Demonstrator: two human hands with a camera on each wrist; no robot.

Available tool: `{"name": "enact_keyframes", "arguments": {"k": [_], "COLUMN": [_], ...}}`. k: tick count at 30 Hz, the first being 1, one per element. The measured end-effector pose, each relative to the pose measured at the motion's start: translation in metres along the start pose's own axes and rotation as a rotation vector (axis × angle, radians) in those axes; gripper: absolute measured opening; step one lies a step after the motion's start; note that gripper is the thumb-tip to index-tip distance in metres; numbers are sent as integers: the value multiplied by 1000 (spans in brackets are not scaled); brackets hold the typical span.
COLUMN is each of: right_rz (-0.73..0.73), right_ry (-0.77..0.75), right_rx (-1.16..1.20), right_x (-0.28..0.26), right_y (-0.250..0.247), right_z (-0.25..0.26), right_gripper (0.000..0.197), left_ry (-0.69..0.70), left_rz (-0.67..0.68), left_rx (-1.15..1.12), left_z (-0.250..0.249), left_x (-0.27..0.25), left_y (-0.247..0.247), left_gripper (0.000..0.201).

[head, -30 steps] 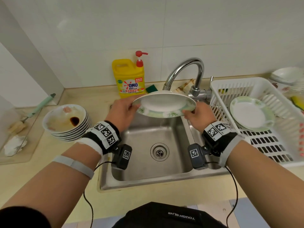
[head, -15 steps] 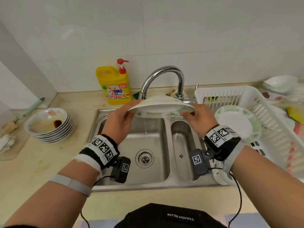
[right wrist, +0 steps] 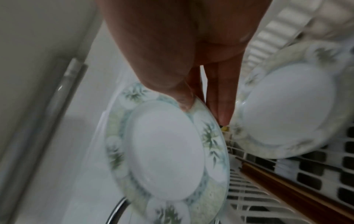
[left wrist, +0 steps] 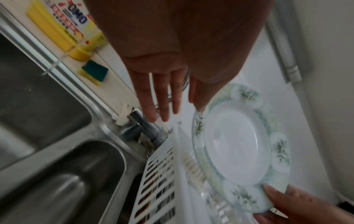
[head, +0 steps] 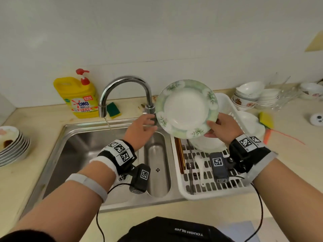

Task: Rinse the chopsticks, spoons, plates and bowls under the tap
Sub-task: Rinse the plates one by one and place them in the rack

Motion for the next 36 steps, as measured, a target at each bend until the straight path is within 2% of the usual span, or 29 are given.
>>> {"name": "enact_keyframes", "arguments": {"k": [2,3,5,9,12,14,19,25,36], "right_rz": [-22,-56,-146,-221,-226,-230,-248,-241,-163], "right_ry": [155,237,410,638,717,753,800,793,814], "right_rx": [46,94,245,464,539,544,553,528,488], "right_x": [0,-1,-7,-23,-27,-27,-21,-19,-22], "right_y": [-12,-17,-21,-10,0,5,10,18,22], "right_z": [-26,-39,-63,-95,-110,-122,-140,-155,-165], "right_gripper": [20,17,16,37,40,41,38,28,40], "left_ry": [-37,-44,-71,-200,-233,-239,-289,-313,-312], "left_rz": [112,163,233,298,332,322,268,250,236], "left_rx": [180,254,322,157,34,23,-20,-55,-92], "left_z": [10,13,15,18,13,10,14,17,13], "left_x": [-1,-2,-5,-7,-14,-18,-22,-20,-27], "left_y": [30,42,61,86,95,95,90,89,89], "left_gripper": [71,82,93,89,63,55,72,76,70]}}
Point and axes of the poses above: each hand's wrist, its own x-axis towards the middle knuckle, its own y-axis out of the palm, z = x × y, the point moved 9 cm from there along x, towards the middle knuckle, and after that the axes turned 15 degrees about -z, right-handed, at the moved point
